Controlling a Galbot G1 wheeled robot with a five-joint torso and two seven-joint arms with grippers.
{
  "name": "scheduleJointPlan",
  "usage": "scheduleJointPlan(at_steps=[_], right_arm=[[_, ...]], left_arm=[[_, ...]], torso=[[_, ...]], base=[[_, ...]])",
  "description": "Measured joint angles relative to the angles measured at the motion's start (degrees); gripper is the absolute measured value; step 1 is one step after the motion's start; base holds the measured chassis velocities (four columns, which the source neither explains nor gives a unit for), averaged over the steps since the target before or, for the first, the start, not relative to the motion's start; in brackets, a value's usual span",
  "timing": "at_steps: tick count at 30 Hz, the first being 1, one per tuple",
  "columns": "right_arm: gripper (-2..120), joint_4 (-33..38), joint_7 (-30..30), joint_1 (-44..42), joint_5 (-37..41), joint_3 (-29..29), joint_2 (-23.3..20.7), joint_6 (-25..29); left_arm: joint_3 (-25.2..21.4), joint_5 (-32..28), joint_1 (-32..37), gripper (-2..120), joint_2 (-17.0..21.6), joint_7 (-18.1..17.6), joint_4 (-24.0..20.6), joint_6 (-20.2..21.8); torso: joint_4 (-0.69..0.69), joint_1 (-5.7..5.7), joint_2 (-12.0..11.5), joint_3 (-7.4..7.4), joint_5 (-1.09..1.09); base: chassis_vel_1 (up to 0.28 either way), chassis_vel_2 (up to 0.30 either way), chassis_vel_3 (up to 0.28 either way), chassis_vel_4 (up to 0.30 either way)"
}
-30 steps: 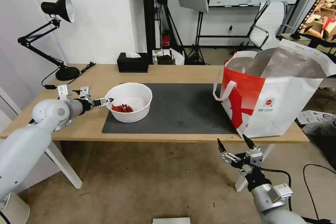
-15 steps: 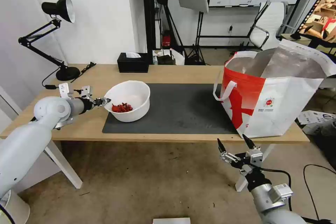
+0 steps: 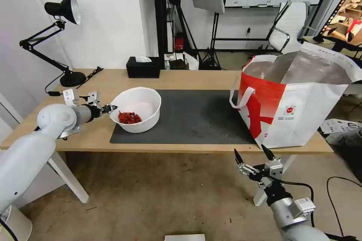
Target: Pick up the trash from the table and place it into the takeout bag.
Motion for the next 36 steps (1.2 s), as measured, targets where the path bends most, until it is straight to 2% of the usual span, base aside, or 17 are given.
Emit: scheduleJointPlan(at_steps=[6, 9, 10, 13, 14, 15, 16, 17, 19, 21, 24, 25, 28, 29, 32, 33, 36], right_arm=[[100, 0.0, 0.0, 0.0, 0.0, 0.0, 0.0, 0.0], [100, 0.0, 0.0, 0.0, 0.0, 0.0, 0.0, 0.0], [100, 0.0, 0.0, 0.0, 0.0, 0.0, 0.0, 0.0], [100, 0.0, 0.0, 0.0, 0.0, 0.0, 0.0, 0.0], [100, 0.0, 0.0, 0.0, 0.0, 0.0, 0.0, 0.0], [100, 0.0, 0.0, 0.0, 0.0, 0.0, 0.0, 0.0], [100, 0.0, 0.0, 0.0, 0.0, 0.0, 0.0, 0.0], [100, 0.0, 0.0, 0.0, 0.0, 0.0, 0.0, 0.0], [100, 0.0, 0.0, 0.0, 0.0, 0.0, 0.0, 0.0], [100, 0.0, 0.0, 0.0, 0.0, 0.0, 0.0, 0.0], [100, 0.0, 0.0, 0.0, 0.0, 0.0, 0.0, 0.0], [100, 0.0, 0.0, 0.0, 0.0, 0.0, 0.0, 0.0], [100, 0.0, 0.0, 0.0, 0.0, 0.0, 0.0, 0.0], [100, 0.0, 0.0, 0.0, 0.0, 0.0, 0.0, 0.0], [100, 0.0, 0.0, 0.0, 0.0, 0.0, 0.0, 0.0], [100, 0.0, 0.0, 0.0, 0.0, 0.0, 0.0, 0.0], [100, 0.0, 0.0, 0.0, 0.0, 0.0, 0.0, 0.0]], left_arm=[[2.8, -1.7, -5.0, 0, -0.9, -1.3, -4.1, -3.1], [8.4, -3.9, -13.4, 0, -2.9, -3.6, -5.2, -3.9], [8.4, -3.9, -13.4, 0, -2.9, -3.6, -5.2, -3.9], [14.3, -6.5, -21.6, 0, -6.4, -5.4, -4.1, -4.3], [14.3, -6.5, -21.6, 0, -6.4, -5.4, -4.1, -4.3], [15.6, -7.0, -23.5, 0, -7.5, -5.8, -3.5, -4.3], [19.0, -8.6, -28.9, 0, -10.4, -7.0, -1.7, -4.7], [19.0, -8.6, -28.9, 0, -10.4, -7.0, -1.7, -4.7], [22.0, -10.0, -35.0, 0, -14.4, -8.0, 0.8, -5.3], [22.3, -10.1, -35.7, 0, -15.0, -8.1, 1.1, -5.4], [24.8, -11.4, -42.2, 0, -22.7, -9.4, 5.3, -5.5], [24.8, -11.4, -42.2, 0, -22.7, -9.4, 5.3, -5.5], [26.4, -11.8, -45.8, 0, -29.4, -10.5, 9.8, -5.7], [26.4, -11.8, -45.8, 0, -29.4, -10.5, 9.8, -5.7], [27.9, -10.1, -47.7, 0, -36.2, -10.8, 15.0, -6.5], [27.9, -10.1, -47.7, 0, -36.2, -10.8, 15.0, -6.5], [29.8, -8.6, -48.7, 0, -41.4, -10.7, 19.3, -8.1]], torso=[[0.00, 0.00, 0.0, 0.00, 0.00], [-0.01, 0.00, 0.0, 0.00, 0.01], [-0.01, 0.00, 0.0, 0.00, 0.01], [-0.02, 0.00, 0.0, 0.00, 0.03], [-0.02, 0.00, 0.0, 0.00, 0.03], [-0.02, 0.00, 0.0, 0.00, 0.00], [-0.02, 0.01, 0.0, 0.00, 0.02], [-0.02, 0.01, 0.0, 0.00, 0.02], [-0.02, 0.01, 0.0, 0.01, 0.04], [-0.02, 0.01, 0.0, 0.00, 0.04], [-0.04, 0.01, 0.0, 0.00, 0.05], [-0.04, 0.01, 0.0, 0.00, 0.05], [-0.02, 0.01, 0.0, 0.00, 0.03], [-0.02, 0.01, 0.0, 0.00, 0.03], [-0.03, 0.01, 0.0, 0.00, 0.04], [-0.03, 0.01, 0.0, 0.00, 0.04], [-0.03, 0.01, 0.0, 0.00, 0.04]], base=[[0.000, 0.000, 0.000, 0.000], [0.000, 0.000, 0.000, 0.000], [0.000, 0.000, 0.000, 0.000], [0.000, 0.000, 0.000, 0.000], [0.000, 0.000, 0.000, 0.000], [0.000, 0.000, 0.000, 0.000], [0.000, 0.000, 0.000, 0.000], [0.000, 0.000, 0.000, 0.000], [0.000, 0.000, 0.000, 0.000], [0.000, 0.000, 0.000, 0.000], [0.000, 0.000, 0.000, 0.000], [0.000, 0.000, 0.000, 0.000], [0.000, 0.000, 0.000, 0.000], [0.000, 0.000, 0.000, 0.000], [0.000, 0.000, 0.000, 0.000], [0.000, 0.000, 0.000, 0.000], [0.000, 0.000, 0.000, 0.000]])
